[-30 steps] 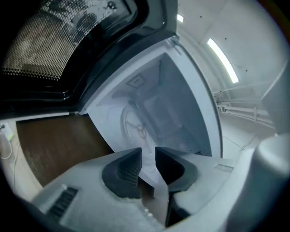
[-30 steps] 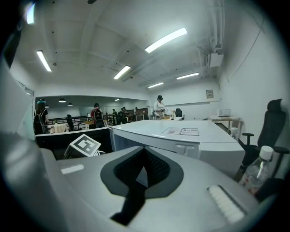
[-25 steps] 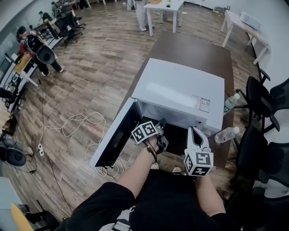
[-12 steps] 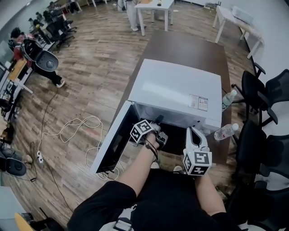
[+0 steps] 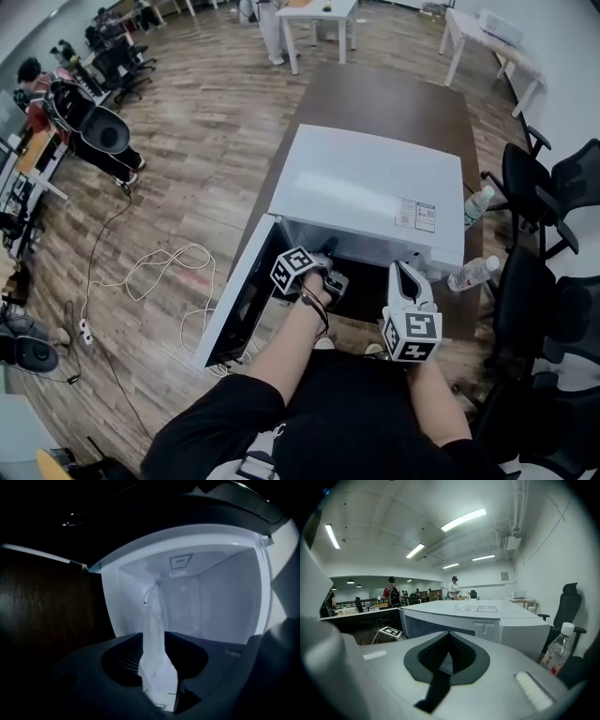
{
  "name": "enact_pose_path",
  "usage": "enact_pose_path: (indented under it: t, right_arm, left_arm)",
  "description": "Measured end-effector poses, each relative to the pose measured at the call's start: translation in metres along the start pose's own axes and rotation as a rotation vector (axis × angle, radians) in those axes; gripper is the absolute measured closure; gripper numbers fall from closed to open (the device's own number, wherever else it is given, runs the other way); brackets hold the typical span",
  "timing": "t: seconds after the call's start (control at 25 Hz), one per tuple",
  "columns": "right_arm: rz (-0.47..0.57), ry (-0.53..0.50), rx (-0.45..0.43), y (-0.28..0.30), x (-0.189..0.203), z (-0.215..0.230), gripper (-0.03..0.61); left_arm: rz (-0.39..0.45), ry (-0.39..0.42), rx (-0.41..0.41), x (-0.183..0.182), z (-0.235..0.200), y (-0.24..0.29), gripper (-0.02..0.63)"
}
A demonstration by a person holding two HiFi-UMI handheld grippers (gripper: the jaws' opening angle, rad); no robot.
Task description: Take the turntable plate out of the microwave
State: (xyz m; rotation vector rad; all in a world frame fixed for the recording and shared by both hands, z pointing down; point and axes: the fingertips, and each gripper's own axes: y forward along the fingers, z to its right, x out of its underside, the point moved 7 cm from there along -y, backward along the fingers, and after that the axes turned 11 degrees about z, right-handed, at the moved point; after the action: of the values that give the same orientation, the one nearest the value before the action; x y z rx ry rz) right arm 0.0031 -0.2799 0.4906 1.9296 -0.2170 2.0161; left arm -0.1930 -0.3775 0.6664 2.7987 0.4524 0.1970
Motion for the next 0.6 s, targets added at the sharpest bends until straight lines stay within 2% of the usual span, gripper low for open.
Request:
enact_pose_path:
  t: [0.36,0.6]
  right_arm:
    - [0.0,-0.01,0.033,0.004,-0.002,0.005,0.569]
    - [0.0,-0.008,0.055,0.003,-0.005,0.011,0.569]
  left_arm:
    - [-0.015,0.002,0.007,0.004,0.003,0.007,0.484]
    - [-0.008,-0.118,0.082,0.004,-0.002,0.003,0.511]
